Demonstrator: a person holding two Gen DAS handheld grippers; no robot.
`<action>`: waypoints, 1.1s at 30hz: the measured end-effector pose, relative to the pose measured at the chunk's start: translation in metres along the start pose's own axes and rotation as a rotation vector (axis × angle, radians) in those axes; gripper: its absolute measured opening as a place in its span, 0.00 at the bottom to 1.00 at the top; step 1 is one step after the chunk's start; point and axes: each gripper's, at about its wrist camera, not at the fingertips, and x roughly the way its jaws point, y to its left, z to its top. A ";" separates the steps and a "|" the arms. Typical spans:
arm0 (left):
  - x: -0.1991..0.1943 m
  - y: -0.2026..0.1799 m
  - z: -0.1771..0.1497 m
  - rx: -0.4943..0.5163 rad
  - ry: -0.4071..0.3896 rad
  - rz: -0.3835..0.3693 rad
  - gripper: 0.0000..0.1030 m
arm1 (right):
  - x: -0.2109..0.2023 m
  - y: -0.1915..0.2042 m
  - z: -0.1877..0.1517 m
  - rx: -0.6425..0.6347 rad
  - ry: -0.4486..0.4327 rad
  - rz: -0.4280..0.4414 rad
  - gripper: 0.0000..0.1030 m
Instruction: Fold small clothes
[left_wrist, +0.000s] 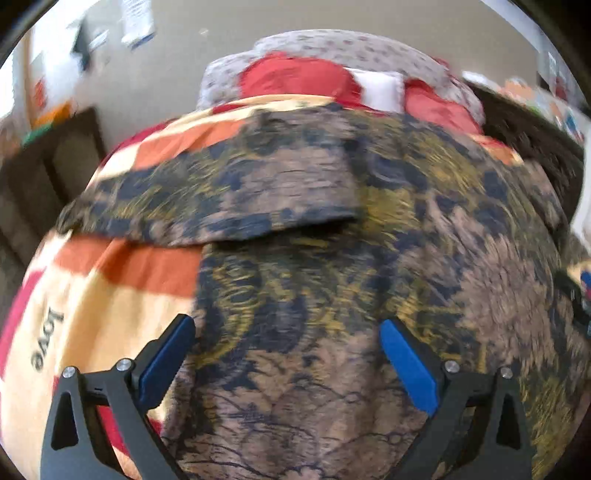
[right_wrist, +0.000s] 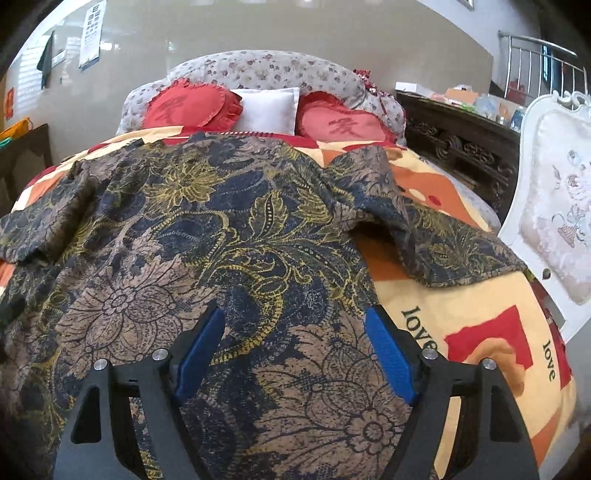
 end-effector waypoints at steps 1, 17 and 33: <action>0.003 0.006 0.000 -0.031 0.014 -0.007 1.00 | 0.000 0.000 0.000 0.002 -0.002 -0.002 0.89; 0.005 0.026 -0.004 -0.134 0.041 -0.069 1.00 | 0.008 0.005 0.000 -0.023 0.032 -0.049 0.89; -0.004 0.236 0.049 -0.699 -0.074 -0.366 0.98 | 0.010 0.008 -0.001 -0.038 0.033 -0.033 0.89</action>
